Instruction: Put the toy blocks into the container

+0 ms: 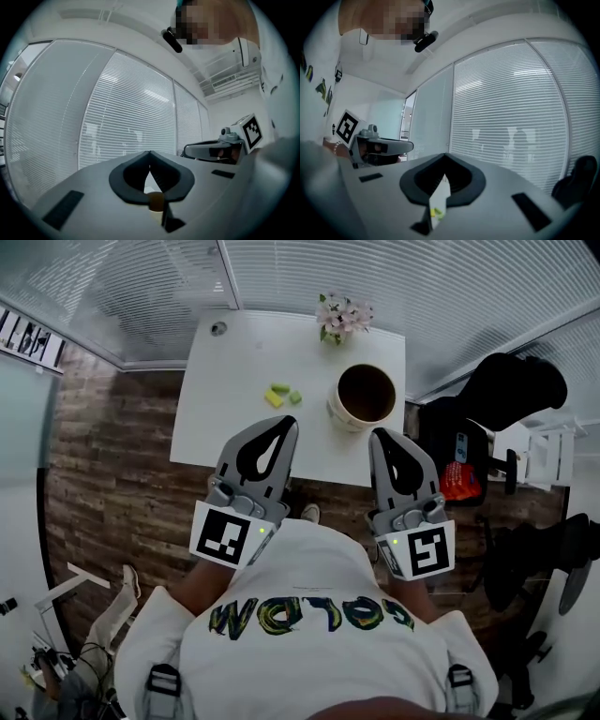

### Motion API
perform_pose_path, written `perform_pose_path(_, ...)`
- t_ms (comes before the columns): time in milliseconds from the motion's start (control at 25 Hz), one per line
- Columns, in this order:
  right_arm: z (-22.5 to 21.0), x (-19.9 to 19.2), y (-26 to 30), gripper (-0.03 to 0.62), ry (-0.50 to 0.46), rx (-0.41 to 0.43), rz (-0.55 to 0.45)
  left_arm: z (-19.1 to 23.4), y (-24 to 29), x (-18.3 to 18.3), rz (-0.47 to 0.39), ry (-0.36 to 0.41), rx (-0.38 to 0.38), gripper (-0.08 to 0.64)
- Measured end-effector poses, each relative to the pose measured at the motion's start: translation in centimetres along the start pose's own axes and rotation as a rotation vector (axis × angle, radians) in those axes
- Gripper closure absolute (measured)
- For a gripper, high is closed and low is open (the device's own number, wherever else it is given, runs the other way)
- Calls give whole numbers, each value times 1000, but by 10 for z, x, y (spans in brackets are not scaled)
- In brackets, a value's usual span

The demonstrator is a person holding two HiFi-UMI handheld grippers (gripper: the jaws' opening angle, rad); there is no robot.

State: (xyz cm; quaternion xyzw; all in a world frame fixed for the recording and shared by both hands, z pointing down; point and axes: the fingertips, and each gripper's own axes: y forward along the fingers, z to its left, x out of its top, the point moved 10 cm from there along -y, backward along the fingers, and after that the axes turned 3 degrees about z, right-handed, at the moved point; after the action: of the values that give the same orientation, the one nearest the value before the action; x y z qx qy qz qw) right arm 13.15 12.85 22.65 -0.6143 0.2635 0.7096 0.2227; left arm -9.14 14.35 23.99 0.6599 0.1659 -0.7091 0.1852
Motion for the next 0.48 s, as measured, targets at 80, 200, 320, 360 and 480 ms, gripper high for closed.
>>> perform_pose_path(80, 1, 3, 22, 584, -3, -7, 3, 21, 7, 2, -3, -1, -6, 547)
perform_pose_path(200, 2, 7, 52, 584, -3, -14, 8, 51, 18, 4, -3, -7, -19, 548)
perform_pose_path(320, 5, 12, 75, 584, -6, -30, 10, 75, 26, 6, -3, -10, -38, 547)
perform_pose_path(360, 6, 13, 81, 584, -6, -36, 10, 82, 28, 6, -4, -11, -46, 547)
perform_pose_path(480, 7, 13, 94, 584, -4, -54, 9, 98, 36, 5, 0, -12, -70, 548)
